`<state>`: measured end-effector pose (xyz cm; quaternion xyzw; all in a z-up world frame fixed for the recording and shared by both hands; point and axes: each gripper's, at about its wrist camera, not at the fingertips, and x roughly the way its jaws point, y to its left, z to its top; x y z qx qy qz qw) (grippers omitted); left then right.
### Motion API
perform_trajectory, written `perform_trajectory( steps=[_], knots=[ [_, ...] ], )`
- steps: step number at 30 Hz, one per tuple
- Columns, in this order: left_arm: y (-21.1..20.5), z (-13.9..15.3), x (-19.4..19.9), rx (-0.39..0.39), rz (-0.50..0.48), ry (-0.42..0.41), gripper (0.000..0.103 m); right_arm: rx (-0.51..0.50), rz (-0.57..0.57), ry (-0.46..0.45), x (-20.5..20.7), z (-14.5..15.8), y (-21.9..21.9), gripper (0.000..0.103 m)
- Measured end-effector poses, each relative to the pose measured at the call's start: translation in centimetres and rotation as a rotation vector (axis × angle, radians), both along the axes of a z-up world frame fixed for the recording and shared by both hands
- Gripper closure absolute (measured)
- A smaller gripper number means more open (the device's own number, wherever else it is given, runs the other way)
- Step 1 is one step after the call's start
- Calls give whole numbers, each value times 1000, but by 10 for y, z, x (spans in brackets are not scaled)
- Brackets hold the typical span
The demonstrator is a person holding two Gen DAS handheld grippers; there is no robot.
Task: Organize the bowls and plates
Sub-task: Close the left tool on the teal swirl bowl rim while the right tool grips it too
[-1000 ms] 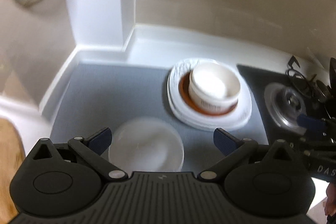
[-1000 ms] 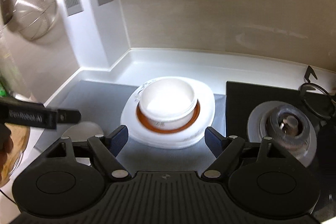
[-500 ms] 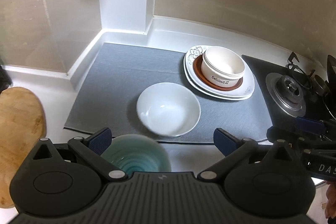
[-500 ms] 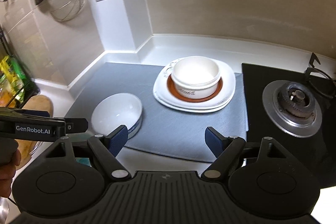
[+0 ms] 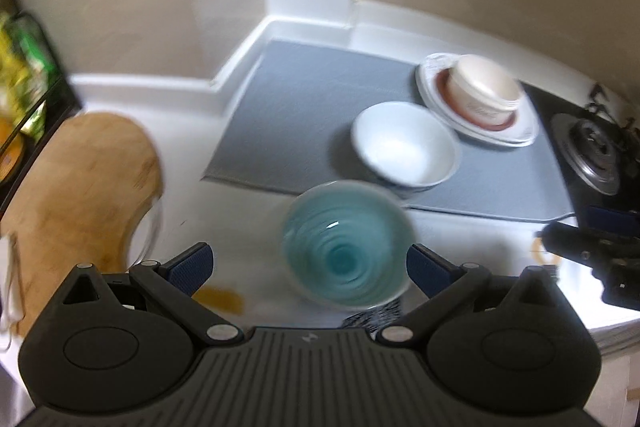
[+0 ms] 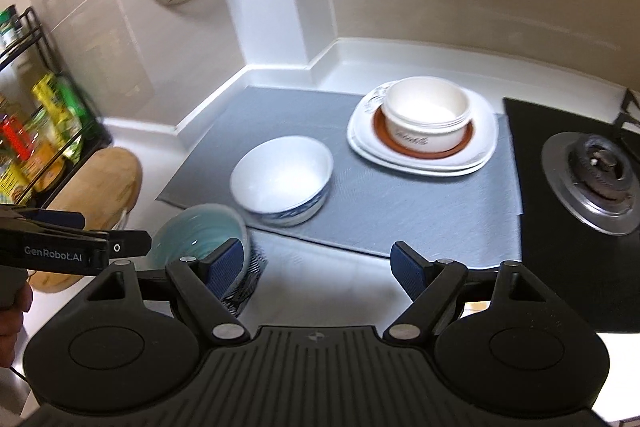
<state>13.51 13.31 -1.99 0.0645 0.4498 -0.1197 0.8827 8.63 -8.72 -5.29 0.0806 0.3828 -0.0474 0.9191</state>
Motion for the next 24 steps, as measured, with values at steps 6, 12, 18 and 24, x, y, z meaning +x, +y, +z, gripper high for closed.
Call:
perform_trajectory(
  steps=[6, 12, 18, 24],
  knots=[
    [23, -10, 7, 4, 93, 23, 0, 16, 59, 34, 14, -10, 14, 20],
    [27, -18, 16, 10, 119, 56, 0, 21, 108, 51, 31, -15, 23, 20],
    [26, -30, 25, 4, 134, 96, 0, 31, 146, 86, 51, -26, 28, 20],
    [25, -40, 35, 24, 151, 117, 0, 48, 162, 121, 69, -39, 31, 20]
  ],
)
